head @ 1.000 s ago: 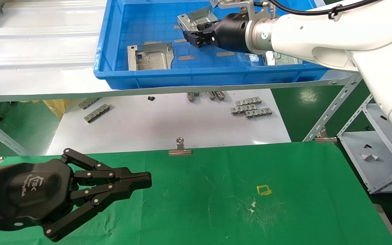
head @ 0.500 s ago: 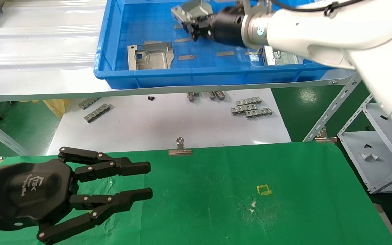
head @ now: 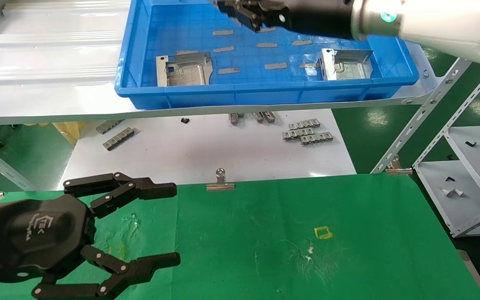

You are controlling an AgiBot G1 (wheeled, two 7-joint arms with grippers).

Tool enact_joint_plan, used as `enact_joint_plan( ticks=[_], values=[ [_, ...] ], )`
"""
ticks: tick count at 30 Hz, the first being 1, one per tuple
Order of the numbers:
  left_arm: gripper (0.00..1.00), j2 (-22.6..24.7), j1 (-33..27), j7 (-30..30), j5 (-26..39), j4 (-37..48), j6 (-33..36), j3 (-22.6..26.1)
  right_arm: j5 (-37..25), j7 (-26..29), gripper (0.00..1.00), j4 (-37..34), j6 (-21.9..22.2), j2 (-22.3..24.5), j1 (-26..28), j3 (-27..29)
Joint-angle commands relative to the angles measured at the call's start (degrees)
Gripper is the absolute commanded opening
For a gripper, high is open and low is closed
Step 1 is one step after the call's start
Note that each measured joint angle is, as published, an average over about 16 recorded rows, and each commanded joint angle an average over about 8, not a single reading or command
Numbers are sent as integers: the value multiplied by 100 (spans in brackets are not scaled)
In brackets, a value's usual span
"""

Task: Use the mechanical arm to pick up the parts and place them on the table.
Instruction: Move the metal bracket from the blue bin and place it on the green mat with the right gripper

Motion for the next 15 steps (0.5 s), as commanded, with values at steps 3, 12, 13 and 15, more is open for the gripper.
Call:
enact_joint_plan(
  ticks=[3,12,13,15],
  values=[
    [100,0,0,0,0,0,0,0,332,-412,0,386,-681,524,-175,204],
    [100,0,0,1,-1,0,0,1,740,-728,0,1532,-1870,1781,-648,356],
    [100,-1,0,1,-1,0,-1,1,758,-749,0,1631,-1985,1900,-702,350],
    [100,-1,0,1,-1,0,-1,2,797,-779,0,1838,-2200,2131,-810,339]
  ],
)
